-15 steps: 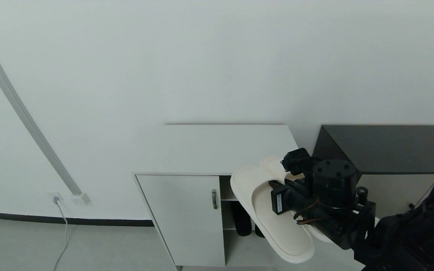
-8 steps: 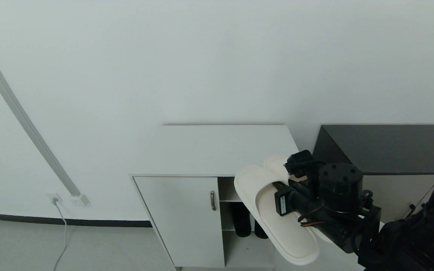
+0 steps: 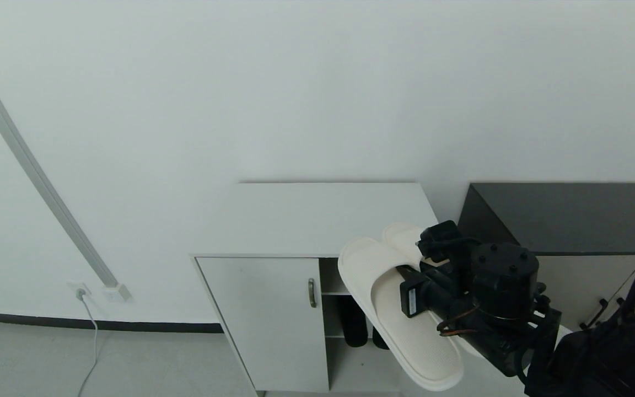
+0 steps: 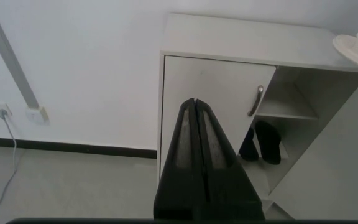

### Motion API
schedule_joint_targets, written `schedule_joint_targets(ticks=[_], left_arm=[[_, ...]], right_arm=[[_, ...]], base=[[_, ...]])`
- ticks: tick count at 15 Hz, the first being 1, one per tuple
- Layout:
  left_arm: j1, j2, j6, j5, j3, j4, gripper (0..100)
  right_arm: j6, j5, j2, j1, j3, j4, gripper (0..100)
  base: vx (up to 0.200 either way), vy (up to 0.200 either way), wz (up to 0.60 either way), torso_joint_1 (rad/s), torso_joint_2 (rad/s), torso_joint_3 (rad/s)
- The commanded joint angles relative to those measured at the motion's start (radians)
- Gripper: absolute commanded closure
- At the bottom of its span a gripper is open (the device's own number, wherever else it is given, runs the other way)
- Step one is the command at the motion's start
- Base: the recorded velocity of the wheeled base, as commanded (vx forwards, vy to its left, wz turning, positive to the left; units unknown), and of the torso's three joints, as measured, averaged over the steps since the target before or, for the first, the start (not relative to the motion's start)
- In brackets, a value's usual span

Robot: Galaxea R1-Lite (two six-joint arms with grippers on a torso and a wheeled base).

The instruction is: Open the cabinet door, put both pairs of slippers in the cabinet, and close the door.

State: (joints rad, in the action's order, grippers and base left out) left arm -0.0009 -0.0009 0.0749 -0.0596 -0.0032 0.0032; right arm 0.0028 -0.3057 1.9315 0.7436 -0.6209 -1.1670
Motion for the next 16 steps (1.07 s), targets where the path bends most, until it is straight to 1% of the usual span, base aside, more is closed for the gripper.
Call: schedule_joint_targets(ticks=[1, 12, 16], left_arm=[[-0.001, 0.001, 0.000, 0.000, 0.000, 0.000, 100], [-0.001, 0.001, 0.002, -0.002, 0.000, 0.000, 100], [0.001, 0.001, 0.002, -0.002, 0.000, 0.000, 100]], right_arm=[[0.000, 0.000, 0.007, 0.003, 0.006, 0.000, 100], [0.000, 0.002, 0.014, 0.010, 0.026, -0.014, 100], [-0.001, 0.004, 0.015, 0.010, 0.027, -0.014, 100]], base=[[0.000, 0.000, 0.00, -0.144, 0.30, 0.173], [0.000, 0.000, 0.00, -0.160, 0.37, 0.199], [0.000, 0.000, 0.00, -0.222, 0.52, 0.293]])
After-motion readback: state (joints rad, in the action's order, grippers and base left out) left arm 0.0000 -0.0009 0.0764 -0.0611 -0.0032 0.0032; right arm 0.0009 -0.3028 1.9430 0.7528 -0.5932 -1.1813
